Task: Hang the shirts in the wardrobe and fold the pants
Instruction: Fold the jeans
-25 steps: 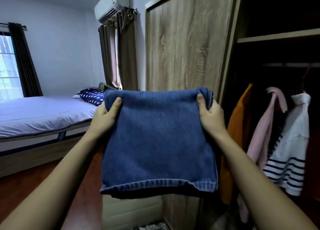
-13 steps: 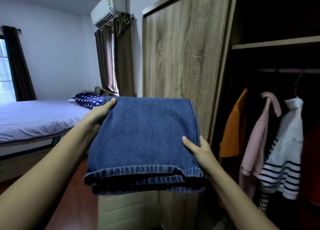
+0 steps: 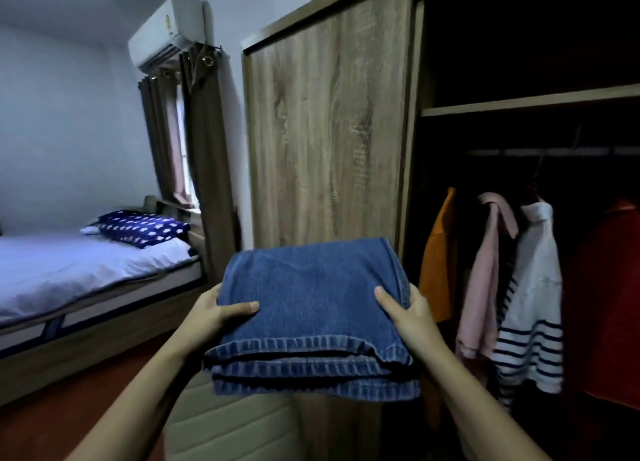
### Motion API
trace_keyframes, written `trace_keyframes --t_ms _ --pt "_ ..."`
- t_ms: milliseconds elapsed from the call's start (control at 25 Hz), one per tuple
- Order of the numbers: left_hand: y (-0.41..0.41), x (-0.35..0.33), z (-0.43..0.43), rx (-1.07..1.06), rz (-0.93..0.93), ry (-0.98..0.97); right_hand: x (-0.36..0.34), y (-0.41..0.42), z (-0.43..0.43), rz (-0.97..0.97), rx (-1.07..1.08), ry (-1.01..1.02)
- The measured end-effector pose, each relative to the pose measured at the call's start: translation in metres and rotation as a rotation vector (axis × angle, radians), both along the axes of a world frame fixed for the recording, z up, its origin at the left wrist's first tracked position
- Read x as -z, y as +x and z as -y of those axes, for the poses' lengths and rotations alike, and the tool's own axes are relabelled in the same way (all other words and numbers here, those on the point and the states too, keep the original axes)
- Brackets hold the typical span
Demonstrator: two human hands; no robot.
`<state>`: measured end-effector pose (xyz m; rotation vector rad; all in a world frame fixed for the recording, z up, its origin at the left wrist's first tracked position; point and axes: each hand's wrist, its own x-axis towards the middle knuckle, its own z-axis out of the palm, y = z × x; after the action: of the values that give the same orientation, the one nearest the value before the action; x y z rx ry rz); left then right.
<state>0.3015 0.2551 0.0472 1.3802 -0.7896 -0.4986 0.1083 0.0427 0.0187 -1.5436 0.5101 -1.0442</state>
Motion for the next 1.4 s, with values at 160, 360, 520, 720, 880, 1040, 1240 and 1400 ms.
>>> trace_keyframes --t_ms 160,360,520,720,880,1040,1240,1400 --pt "-0.016 -0.029 0.048 0.154 0.06 -0.121 -0.017 -0.049 0.013 0.072 0.149 -0.022" --pt "-0.077 -0.087 0.146 0.265 0.152 -0.302 -0.099 -0.142 0.043 0.114 0.479 -0.288" --pt "-0.118 -0.149 0.222 0.426 0.172 -0.449 -0.171 -0.196 0.082 0.174 0.625 -0.425" --pt "-0.165 -0.246 0.324 0.531 0.214 -0.51 -0.268 -0.251 0.154 0.244 0.703 -0.496" --pt "-0.19 -0.325 0.399 0.437 0.349 -0.523 -0.341 -0.28 0.215 0.223 0.767 -0.469" --pt "-0.212 -0.358 0.471 0.347 0.551 -0.379 -0.38 -0.299 0.256 -0.13 1.005 -0.305" --pt "-0.214 -0.359 0.507 0.469 1.059 0.028 -0.384 -0.318 0.268 -1.047 1.116 -0.224" --pt "-0.228 -0.355 0.465 0.417 1.267 -0.375 -0.384 -0.3 0.259 -1.085 1.192 -0.77"
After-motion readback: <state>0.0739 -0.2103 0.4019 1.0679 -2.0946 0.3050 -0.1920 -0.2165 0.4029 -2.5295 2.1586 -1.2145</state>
